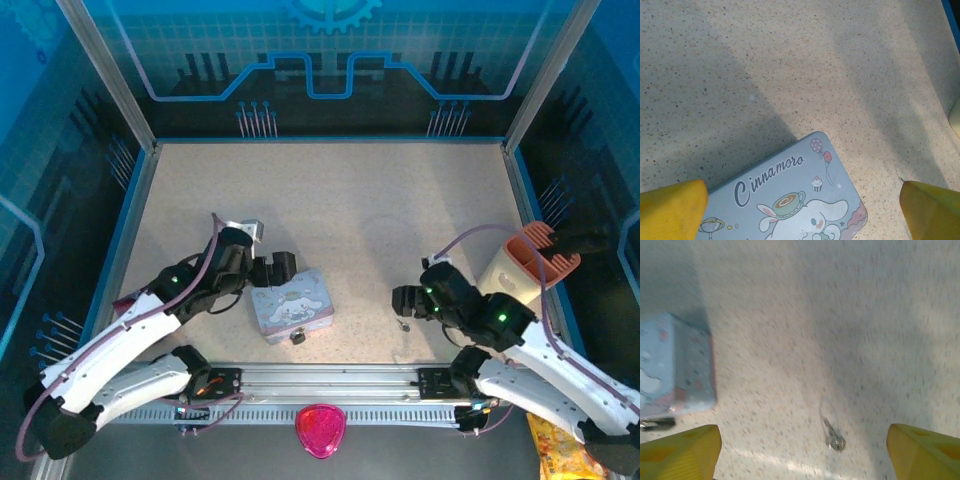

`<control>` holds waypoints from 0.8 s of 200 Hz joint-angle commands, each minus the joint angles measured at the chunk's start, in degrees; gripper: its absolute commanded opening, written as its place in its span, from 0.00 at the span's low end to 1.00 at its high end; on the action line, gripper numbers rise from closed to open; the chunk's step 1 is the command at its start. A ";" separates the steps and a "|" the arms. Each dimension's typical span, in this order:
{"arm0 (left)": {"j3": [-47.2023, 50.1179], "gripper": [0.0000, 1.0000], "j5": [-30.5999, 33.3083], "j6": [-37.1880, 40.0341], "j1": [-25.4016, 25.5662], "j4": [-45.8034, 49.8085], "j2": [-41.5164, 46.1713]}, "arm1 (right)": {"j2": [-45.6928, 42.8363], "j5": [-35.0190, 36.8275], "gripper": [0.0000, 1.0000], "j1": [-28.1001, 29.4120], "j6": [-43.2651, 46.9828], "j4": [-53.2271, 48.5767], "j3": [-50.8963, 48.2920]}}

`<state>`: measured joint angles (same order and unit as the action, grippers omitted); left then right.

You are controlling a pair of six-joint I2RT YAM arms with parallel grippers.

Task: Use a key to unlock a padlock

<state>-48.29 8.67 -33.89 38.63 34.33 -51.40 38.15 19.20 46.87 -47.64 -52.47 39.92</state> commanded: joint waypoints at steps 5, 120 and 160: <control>2.49 0.99 3.72 -3.75 2.43 -2.09 -0.37 | 2.39 4.06 0.78 3.91 -16.60 -0.98 -4.69; 8.24 0.99 6.98 -5.75 4.24 -8.09 2.10 | 16.54 9.35 0.61 16.50 -45.45 2.49 -10.82; 9.18 0.99 7.26 -5.35 4.17 -9.01 3.40 | 18.99 8.81 0.53 16.75 -49.21 6.71 -13.42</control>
<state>-39.92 14.74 -39.09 42.39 27.44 -48.95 56.10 26.79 62.74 -91.57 -47.90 28.36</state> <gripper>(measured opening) 0.992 0.548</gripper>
